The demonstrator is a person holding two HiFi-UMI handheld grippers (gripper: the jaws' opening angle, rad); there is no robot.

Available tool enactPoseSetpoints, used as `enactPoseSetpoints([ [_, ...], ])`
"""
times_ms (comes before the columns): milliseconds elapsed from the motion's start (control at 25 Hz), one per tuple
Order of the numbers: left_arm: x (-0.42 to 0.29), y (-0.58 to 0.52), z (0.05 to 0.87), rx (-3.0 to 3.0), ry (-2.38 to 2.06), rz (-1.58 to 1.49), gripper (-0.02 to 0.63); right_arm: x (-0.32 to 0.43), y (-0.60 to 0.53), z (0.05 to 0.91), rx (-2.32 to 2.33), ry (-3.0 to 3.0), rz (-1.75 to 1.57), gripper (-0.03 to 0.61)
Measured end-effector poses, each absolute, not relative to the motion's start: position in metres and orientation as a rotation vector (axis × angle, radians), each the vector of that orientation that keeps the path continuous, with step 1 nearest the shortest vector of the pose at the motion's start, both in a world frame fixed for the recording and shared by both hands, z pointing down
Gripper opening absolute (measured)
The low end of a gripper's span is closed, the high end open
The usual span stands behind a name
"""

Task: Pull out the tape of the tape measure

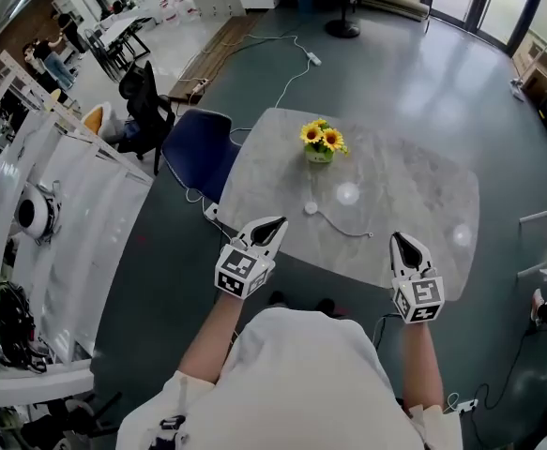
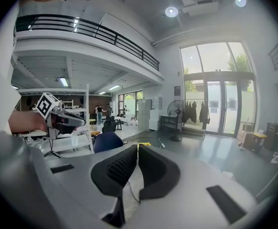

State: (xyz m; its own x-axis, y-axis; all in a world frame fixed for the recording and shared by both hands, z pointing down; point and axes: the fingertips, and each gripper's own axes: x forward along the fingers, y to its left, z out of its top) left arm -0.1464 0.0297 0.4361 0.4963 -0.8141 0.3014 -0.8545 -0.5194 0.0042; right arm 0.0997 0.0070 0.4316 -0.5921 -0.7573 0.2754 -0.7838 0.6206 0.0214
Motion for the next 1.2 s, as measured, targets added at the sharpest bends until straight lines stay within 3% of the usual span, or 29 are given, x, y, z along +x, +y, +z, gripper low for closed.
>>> enactPoseSetpoints([
  [1200, -0.162, 0.011, 0.419, 2.658, -1.333, 0.343, 0.008, 0.08, 0.002, 0.395, 1.338, -2.573, 0.08, 0.037],
])
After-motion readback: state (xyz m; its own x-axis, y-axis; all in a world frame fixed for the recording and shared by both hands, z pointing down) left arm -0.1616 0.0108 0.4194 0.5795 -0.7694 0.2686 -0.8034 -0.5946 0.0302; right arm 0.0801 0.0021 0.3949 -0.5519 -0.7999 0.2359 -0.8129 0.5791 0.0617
